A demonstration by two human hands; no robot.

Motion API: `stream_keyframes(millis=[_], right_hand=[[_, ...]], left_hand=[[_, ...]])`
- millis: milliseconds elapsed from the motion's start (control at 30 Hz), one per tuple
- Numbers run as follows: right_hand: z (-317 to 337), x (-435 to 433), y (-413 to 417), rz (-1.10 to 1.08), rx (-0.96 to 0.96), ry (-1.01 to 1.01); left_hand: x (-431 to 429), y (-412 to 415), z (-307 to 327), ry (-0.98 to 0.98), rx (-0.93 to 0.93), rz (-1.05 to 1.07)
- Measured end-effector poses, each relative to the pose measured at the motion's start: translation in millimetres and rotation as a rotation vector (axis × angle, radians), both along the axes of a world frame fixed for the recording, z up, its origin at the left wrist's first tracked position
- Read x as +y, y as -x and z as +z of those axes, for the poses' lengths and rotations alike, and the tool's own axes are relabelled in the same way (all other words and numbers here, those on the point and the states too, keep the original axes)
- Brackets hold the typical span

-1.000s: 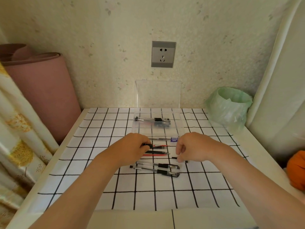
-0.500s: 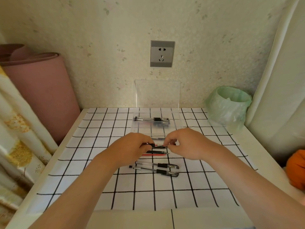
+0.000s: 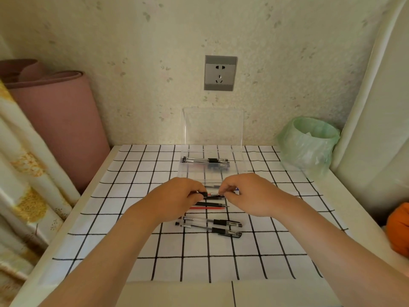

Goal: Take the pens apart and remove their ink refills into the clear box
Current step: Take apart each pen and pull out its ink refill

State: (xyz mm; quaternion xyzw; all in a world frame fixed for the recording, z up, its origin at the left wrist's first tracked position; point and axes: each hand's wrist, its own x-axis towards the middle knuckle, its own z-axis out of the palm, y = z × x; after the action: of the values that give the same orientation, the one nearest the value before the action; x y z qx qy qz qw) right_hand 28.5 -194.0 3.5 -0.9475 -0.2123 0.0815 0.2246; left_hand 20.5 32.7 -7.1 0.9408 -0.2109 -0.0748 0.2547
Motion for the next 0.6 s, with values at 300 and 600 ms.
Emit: stream_keyframes(millis=[300,600], right_hand=[[2,9,6,0.045,-0.035,-0.109],[-3,18,6,0.095,-0.173,-0.157]], left_hand=[[-5,3,2,0.051,0.038,0.017],[3,0,8,0.155,0.087,0.016]])
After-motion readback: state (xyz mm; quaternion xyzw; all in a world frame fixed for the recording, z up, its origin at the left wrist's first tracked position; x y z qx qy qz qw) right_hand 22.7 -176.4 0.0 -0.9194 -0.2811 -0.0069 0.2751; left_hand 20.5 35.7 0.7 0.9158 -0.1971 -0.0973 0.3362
